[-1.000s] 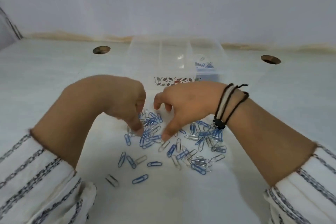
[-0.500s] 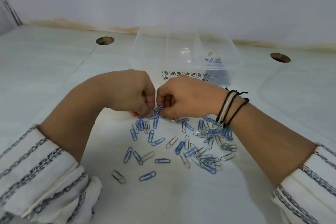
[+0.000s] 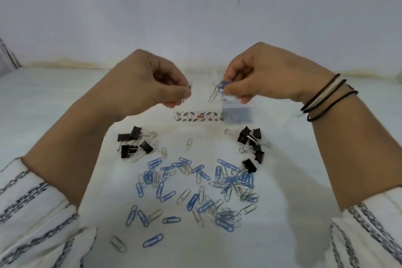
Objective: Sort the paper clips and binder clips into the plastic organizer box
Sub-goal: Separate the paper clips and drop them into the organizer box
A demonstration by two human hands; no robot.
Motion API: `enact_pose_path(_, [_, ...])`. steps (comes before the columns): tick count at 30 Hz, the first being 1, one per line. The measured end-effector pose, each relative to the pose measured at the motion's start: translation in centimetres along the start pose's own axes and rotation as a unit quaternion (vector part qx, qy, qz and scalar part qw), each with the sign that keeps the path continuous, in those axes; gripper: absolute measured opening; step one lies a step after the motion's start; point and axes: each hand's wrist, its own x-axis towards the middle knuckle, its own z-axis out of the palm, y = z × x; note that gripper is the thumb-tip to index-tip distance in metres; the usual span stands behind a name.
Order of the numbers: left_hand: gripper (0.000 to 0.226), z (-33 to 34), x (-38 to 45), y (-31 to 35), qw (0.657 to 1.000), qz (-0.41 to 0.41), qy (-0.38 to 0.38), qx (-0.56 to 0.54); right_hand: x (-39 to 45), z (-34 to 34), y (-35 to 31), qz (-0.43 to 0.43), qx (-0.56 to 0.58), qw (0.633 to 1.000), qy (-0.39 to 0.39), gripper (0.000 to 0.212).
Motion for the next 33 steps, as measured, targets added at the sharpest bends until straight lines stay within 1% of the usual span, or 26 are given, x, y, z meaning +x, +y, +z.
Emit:
enact_pose_path(2, [0.008,1.4,1.7,0.9,0.999,0.024,0.036,-0.024,-0.1,-1.2,1.2,0.032,0.033,0.997,0.064,0.007])
enact_pose_path(5, [0.010,4.4,4.5,2.0,0.996,0.041,0.075,-0.041,0.5,-1.3,2.8,0.073,0.043,0.983,0.161,0.009])
enact_pose_path(7, [0.014,6.2,6.2,2.2,0.995,0.040,0.079,-0.040,1.2,-0.7,3.8,0.092,0.025,0.972,0.214,0.011])
enact_pose_path(8, [0.019,7.0,6.9,2.3,0.996,0.035,0.077,-0.037,1.5,-0.3,4.2,0.102,0.012,0.968,0.228,0.011])
enact_pose_path(10, [0.035,7.8,7.5,2.3,0.997,0.030,0.075,0.001,1.8,0.0,4.7,0.112,-0.027,0.968,0.223,0.009])
enact_pose_path(11, [0.039,7.9,7.3,2.4,0.995,0.037,0.082,0.035,1.9,0.0,4.8,0.115,-0.041,0.969,0.215,0.014])
enact_pose_path(12, [0.038,7.6,6.9,2.5,0.992,0.045,0.089,0.070,2.0,-0.1,4.8,0.115,-0.044,0.970,0.211,0.020])
enact_pose_path(14, [0.024,6.7,5.3,2.5,0.987,0.059,0.083,0.123,2.0,-0.6,4.5,0.105,-0.029,0.971,0.211,0.024])
enact_pose_path(16, [0.011,5.8,3.4,2.0,0.986,0.059,0.028,0.156,1.7,-0.9,3.7,0.090,-0.021,0.974,0.207,0.023])
enact_pose_path(18, [0.013,4.8,1.6,0.9,0.975,0.058,-0.062,0.206,1.2,-0.9,2.5,0.078,-0.022,0.981,0.174,0.021])
enact_pose_path(19, [0.020,4.5,0.8,0.3,0.966,0.052,-0.113,0.226,0.9,-0.7,1.8,0.070,-0.023,0.987,0.142,0.021])
enact_pose_path(21, [0.042,4.0,-0.6,-1.2,0.947,0.030,-0.204,0.246,0.3,-0.1,0.4,0.046,-0.035,0.997,0.051,0.018])
enact_pose_path(23, [0.060,3.9,-1.8,-2.7,0.932,0.012,-0.259,0.252,-0.3,1.4,-0.8,0.031,-0.038,0.998,-0.043,0.016])
enact_pose_path(24, [0.066,3.8,-2.2,-3.3,0.930,0.007,-0.272,0.249,-0.5,2.4,-1.1,0.026,-0.036,0.996,-0.079,0.015])
enact_pose_path(26, [0.077,3.3,-2.7,-4.1,0.927,0.007,-0.283,0.244,-1.1,4.5,-1.4,0.019,-0.043,0.992,-0.117,0.015])
enact_pose_path(28, [0.085,2.9,-3.0,-4.2,0.923,0.006,-0.291,0.252,-2.2,6.1,-1.3,0.009,-0.098,0.985,-0.141,0.020])
enact_pose_path(30, [0.094,2.7,-3.1,-4.1,0.912,0.008,-0.307,0.274,-3.6,6.7,-1.3,-0.006,-0.170,0.970,-0.172,0.027])
enact_pose_path(32, [0.105,3.0,-3.4,-4.0,0.894,0.019,-0.333,0.300,-4.9,6.8,-1.3,-0.007,-0.187,0.960,-0.208,0.037])
enact_pose_path(33, [0.110,3.3,-3.7,-4.0,0.884,0.024,-0.348,0.312,-5.5,6.9,-1.2,-0.004,-0.188,0.957,-0.223,0.046])
